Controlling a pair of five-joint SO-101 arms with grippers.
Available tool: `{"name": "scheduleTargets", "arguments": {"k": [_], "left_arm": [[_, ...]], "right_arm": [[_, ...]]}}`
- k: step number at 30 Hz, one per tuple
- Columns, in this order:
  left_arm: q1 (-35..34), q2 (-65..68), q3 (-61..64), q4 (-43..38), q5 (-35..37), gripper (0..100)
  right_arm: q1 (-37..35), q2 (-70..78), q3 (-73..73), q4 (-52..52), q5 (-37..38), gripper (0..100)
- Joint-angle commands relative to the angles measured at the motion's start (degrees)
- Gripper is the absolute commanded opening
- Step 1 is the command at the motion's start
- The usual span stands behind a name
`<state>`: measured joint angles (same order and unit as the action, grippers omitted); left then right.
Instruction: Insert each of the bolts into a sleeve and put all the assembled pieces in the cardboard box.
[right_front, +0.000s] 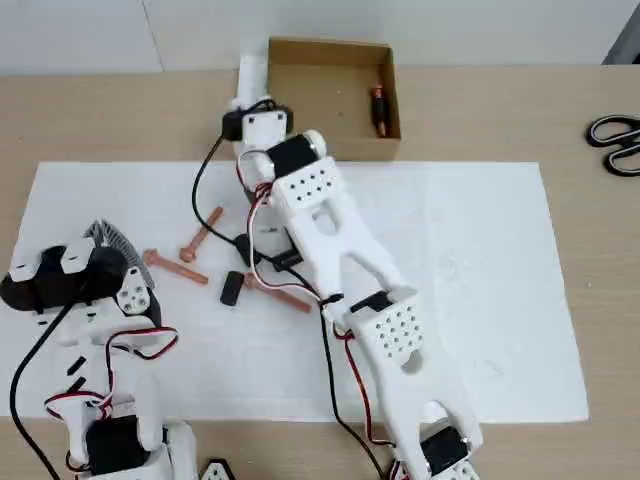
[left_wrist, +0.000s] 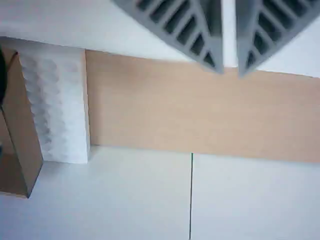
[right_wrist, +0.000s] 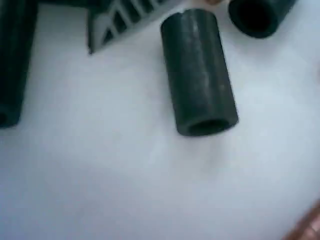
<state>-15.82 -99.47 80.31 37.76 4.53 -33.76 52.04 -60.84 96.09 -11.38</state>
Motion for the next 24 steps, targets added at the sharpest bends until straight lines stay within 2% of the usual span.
{"name": "scheduleTargets", "arguments": {"k": [1, 5, 12, 24], "left_arm": [[-0.4, -0.4, -0.3, 0.4, 0.1, 1], [-0.4, -0.4, -0.3, 0.4, 0.1, 1], [-0.4, -0.4, -0.3, 0.2, 0.1, 1], [-0.4, -0.4, -0.3, 0.2, 0.1, 1]], "right_arm": [[0.0, -3.9, 2.5, 0.3, 0.4, 20.3], [0.0, -3.5, 5.4, -0.4, 0.4, 20.3], [1.9, 0.7, 5.5, -8.1, 0.4, 20.2], [1.9, 5.4, 5.5, -8.8, 0.4, 19.5]]}}
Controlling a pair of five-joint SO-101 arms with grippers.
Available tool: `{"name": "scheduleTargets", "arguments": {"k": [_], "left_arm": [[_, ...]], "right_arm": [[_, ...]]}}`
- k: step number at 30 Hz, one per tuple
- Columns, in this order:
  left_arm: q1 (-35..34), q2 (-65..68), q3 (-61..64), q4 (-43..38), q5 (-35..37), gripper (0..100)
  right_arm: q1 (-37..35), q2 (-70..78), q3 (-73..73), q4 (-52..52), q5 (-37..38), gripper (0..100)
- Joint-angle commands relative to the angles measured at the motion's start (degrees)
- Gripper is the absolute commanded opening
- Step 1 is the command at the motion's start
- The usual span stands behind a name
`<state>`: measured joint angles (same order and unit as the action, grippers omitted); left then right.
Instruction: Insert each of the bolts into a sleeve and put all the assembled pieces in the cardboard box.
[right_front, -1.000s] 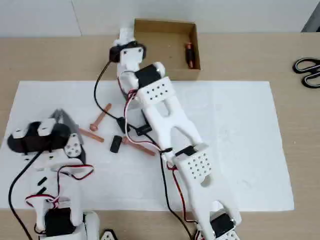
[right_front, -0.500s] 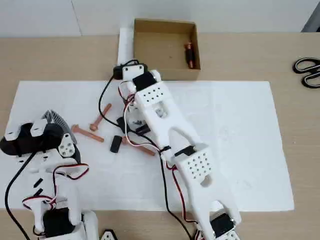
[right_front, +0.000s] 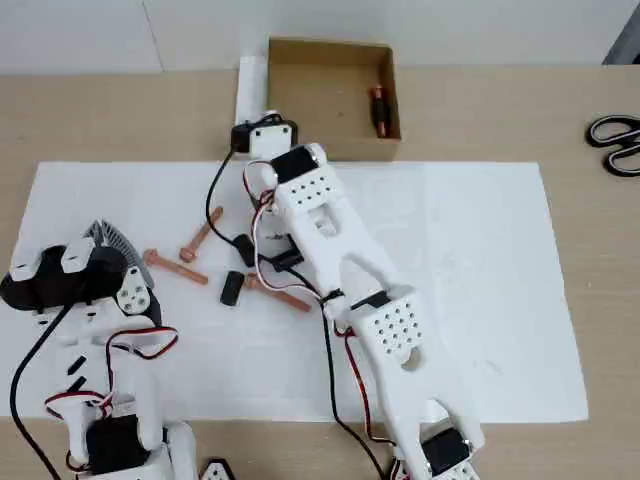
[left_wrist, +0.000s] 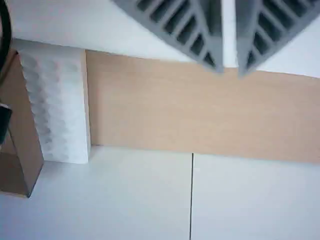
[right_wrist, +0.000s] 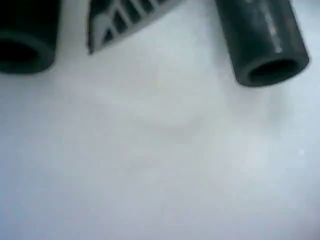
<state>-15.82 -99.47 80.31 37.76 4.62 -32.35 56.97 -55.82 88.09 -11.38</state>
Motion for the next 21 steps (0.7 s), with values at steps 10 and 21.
{"name": "scheduleTargets", "arguments": {"k": [10, 21], "left_arm": [[-0.4, -0.4, -0.3, 0.2, 0.0, 1], [-0.4, -0.4, -0.5, -2.0, 0.1, 1]], "right_arm": [[2.1, 0.0, 0.4, -0.8, 0.4, 1.3], [4.6, -4.4, -23.0, 8.6, 0.4, 0.3]]}}
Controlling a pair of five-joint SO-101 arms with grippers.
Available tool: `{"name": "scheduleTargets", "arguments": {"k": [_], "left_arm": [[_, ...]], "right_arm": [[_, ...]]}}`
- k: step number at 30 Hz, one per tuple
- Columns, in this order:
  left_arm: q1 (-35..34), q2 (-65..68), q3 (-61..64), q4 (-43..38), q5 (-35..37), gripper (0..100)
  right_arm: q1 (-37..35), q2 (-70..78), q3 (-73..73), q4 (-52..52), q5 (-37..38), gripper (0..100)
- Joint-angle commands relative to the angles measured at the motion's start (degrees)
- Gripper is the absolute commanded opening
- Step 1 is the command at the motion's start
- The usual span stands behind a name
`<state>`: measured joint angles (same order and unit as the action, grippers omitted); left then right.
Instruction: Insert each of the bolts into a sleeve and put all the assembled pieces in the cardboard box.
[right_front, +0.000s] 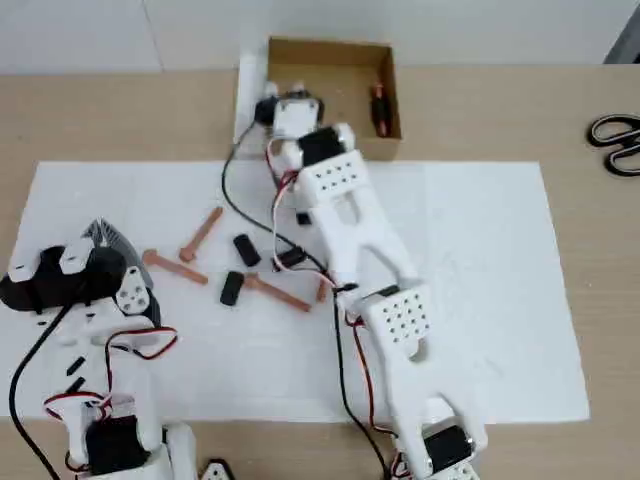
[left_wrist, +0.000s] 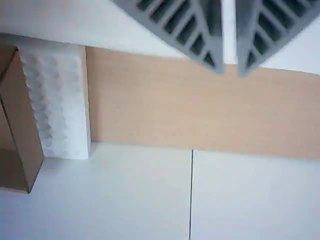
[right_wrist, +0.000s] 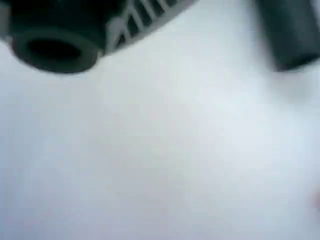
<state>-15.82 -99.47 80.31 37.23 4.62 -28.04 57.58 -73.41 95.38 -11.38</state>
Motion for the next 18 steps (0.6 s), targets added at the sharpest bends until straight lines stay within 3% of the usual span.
{"name": "scheduleTargets", "arguments": {"k": [1, 7, 13, 18], "left_arm": [[-0.4, -0.3, -0.5, -1.5, 0.1, 1], [4.5, 0.0, -1.6, 1.2, -0.2, 1], [12.5, 0.0, -3.3, 9.0, 0.1, 1], [17.3, 0.0, -3.3, 10.7, 0.1, 1]], "right_arm": [[0.1, -6.3, -5.5, 1.5, 0.4, 0.3], [-0.5, -18.0, 3.0, 1.9, 0.5, 0.3], [-0.1, -38.9, 27.6, 1.8, 0.5, 0.3], [1.5, -55.6, 45.8, 1.2, 0.6, 0.3]]}}
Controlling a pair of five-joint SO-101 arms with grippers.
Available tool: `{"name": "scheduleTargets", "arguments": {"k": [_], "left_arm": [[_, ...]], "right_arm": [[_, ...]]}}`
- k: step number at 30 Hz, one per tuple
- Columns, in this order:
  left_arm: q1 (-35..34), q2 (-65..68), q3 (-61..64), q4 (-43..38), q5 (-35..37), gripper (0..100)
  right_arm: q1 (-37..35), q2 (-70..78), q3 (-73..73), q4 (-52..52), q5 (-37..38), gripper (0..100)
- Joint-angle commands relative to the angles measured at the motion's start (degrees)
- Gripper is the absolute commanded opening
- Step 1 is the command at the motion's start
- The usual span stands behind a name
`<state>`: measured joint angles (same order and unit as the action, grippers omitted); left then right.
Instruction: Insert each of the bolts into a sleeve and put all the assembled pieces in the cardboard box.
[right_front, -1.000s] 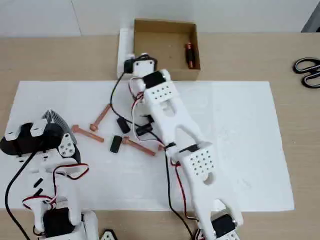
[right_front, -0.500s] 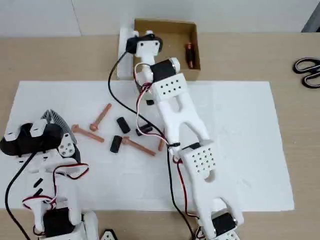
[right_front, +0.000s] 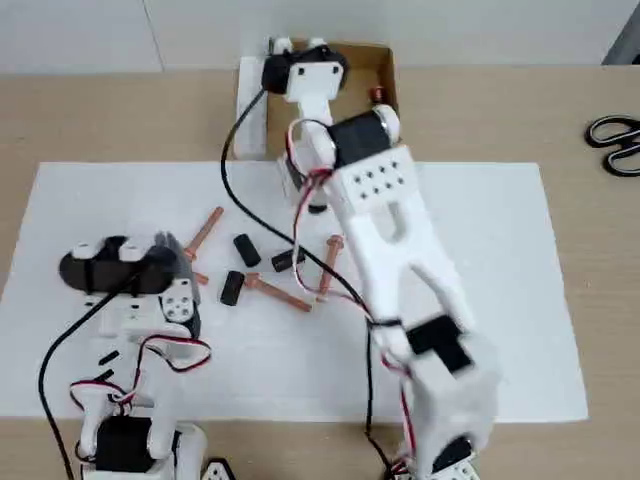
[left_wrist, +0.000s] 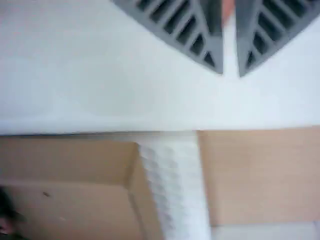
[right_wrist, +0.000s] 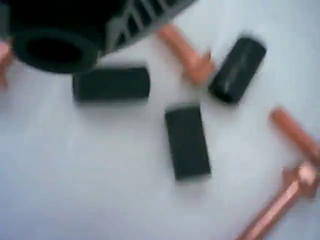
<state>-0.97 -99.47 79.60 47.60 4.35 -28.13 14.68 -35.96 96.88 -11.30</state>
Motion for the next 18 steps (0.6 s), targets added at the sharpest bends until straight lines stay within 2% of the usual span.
{"name": "scheduleTargets", "arguments": {"k": [1, 5, 10, 14, 18], "left_arm": [[3.3, 0.0, -2.6, 0.4, 0.4, 1], [5.3, 0.0, -6.9, 5.6, 0.4, 1], [5.5, 3.1, -20.0, 15.6, 0.4, 1], [5.5, 13.9, -35.6, 25.1, 0.4, 1], [5.5, 29.5, -47.9, 35.0, 2.2, 1]], "right_arm": [[2.7, -15.6, 10.5, -0.5, 0.5, 0.4], [9.5, -26.2, 17.4, -1.1, 0.4, 0.4], [16.7, -36.0, 29.0, -5.3, 0.4, 0.4], [17.5, -43.3, 42.9, -12.2, 0.4, 0.4], [17.6, -51.3, 59.8, -24.0, 0.4, 0.4]]}}
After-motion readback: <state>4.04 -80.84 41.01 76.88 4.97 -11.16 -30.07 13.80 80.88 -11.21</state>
